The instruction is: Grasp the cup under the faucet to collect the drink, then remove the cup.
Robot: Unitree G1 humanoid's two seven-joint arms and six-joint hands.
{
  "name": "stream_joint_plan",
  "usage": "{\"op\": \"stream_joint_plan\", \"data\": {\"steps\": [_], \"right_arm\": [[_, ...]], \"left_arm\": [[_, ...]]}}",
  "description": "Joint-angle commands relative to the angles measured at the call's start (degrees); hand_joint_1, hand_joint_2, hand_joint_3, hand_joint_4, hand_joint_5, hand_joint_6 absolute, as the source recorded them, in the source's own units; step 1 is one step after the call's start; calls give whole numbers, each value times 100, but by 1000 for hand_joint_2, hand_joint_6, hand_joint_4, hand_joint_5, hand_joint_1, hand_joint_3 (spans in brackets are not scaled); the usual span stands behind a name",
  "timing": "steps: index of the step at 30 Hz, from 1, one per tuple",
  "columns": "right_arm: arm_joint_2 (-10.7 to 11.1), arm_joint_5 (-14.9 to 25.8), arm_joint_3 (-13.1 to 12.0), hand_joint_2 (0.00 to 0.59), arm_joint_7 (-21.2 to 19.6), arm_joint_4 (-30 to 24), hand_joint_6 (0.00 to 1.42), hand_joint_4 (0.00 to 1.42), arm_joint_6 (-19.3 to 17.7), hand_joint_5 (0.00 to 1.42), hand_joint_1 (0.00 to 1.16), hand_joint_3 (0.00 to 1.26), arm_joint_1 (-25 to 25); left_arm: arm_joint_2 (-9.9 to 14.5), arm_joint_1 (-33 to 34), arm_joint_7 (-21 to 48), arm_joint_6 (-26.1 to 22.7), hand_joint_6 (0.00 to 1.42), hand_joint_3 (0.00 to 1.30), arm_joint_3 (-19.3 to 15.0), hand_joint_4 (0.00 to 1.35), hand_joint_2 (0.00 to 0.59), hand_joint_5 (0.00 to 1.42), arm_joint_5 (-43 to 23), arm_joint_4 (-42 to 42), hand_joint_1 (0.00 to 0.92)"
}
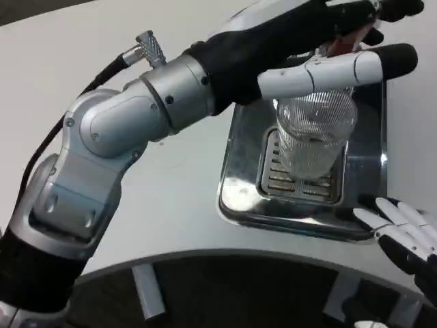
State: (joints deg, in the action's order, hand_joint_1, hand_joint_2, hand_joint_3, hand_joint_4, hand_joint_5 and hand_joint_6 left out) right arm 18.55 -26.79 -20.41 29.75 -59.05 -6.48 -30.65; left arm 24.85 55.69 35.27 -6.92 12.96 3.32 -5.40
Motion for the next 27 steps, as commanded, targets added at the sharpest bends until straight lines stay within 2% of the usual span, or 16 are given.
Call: {"op": "stream_joint_plan", "data": {"steps": [1,5,12,17,20,27], "right_arm": [[-18,102,80,429,71,-94,9,19,324,0,416,120,147],[-6,100,244,429,100,-94,14,31,622,0,416,133,281],[-30,-12,556,429,60,-95,15,32,892,0,416,134,520],[-53,-97,689,429,23,-95,15,32,1023,0,416,132,669],[-113,-129,763,429,-24,-95,16,32,1125,0,416,75,740],[-265,-134,905,429,-119,-95,16,4,1329,0,416,47,819]], "left_arm": [[183,-232,191,4,205,142,176,59,65,157,321,207,0],[241,-207,231,203,191,106,205,24,49,138,479,244,0],[332,-109,293,390,188,101,238,10,46,118,604,364,0],[383,-87,313,476,188,96,257,4,45,114,678,381,0],[413,-90,315,520,188,94,272,1,44,113,718,366,0],[459,-99,345,606,188,92,276,0,43,112,789,339,0]]}}
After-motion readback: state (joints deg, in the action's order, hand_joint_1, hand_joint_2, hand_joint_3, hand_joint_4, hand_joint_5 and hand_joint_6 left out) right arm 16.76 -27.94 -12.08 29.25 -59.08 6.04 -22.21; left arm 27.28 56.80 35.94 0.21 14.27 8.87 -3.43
